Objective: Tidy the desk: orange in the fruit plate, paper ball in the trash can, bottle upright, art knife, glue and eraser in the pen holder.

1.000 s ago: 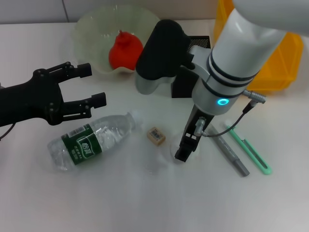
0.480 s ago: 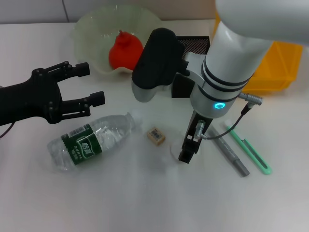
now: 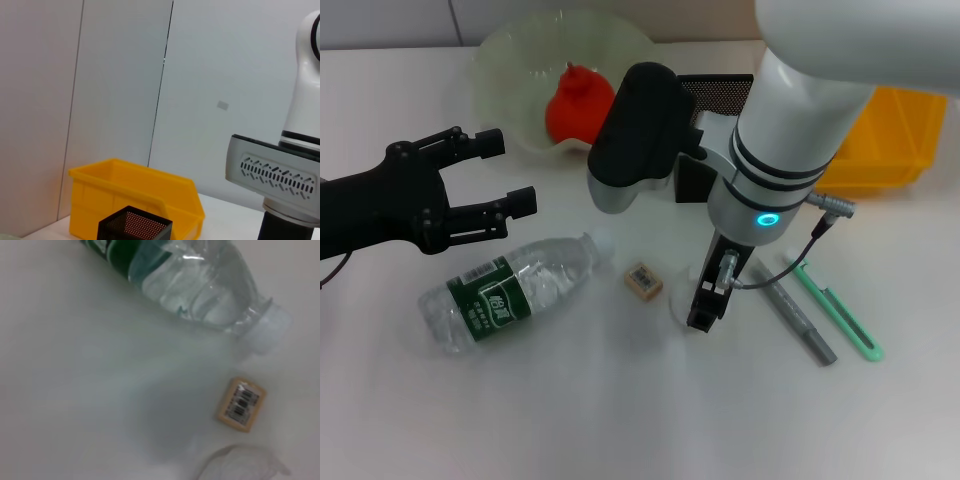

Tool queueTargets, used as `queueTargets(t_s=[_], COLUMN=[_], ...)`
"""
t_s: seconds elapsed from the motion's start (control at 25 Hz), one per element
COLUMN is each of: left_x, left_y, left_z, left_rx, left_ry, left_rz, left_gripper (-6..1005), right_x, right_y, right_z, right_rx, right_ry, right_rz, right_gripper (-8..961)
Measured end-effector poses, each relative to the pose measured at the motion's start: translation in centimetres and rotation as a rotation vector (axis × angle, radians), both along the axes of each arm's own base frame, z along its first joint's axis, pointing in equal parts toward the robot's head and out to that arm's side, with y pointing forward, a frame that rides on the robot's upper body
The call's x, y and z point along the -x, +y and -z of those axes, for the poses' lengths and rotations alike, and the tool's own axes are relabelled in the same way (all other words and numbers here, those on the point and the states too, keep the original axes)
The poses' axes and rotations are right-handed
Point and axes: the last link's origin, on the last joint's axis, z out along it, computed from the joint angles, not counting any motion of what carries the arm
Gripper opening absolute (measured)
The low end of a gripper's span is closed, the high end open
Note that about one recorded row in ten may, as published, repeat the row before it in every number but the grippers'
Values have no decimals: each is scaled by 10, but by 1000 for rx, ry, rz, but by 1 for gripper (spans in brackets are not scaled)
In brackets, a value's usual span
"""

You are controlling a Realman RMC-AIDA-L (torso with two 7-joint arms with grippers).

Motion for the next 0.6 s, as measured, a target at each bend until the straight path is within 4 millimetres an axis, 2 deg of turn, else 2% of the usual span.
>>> queueTargets(t_s=[0.08, 0.28, 0.32, 0.48, 0.6], left_x=[0, 0, 0, 1, 2], left_y=[0, 1, 1, 2, 1], left_z=[0, 0, 0, 0, -1], left_rx=[-1, -3, -3, -4, -9], left_ry=[1, 4, 6, 9, 12], left_rz=[0, -1, -1, -4, -6], left_gripper=[840, 839, 838, 837, 836], right_x=[0, 5, 7, 17, 22], right_y=[0, 0, 0, 4, 10], right_z=[1, -3, -6, -30, -55], right_rx=[7, 9, 7, -26, -89], right_ry=[3, 23, 28, 38, 34], right_rz=[3, -1, -3, 2, 7], right_gripper=[674, 531, 527, 519, 518])
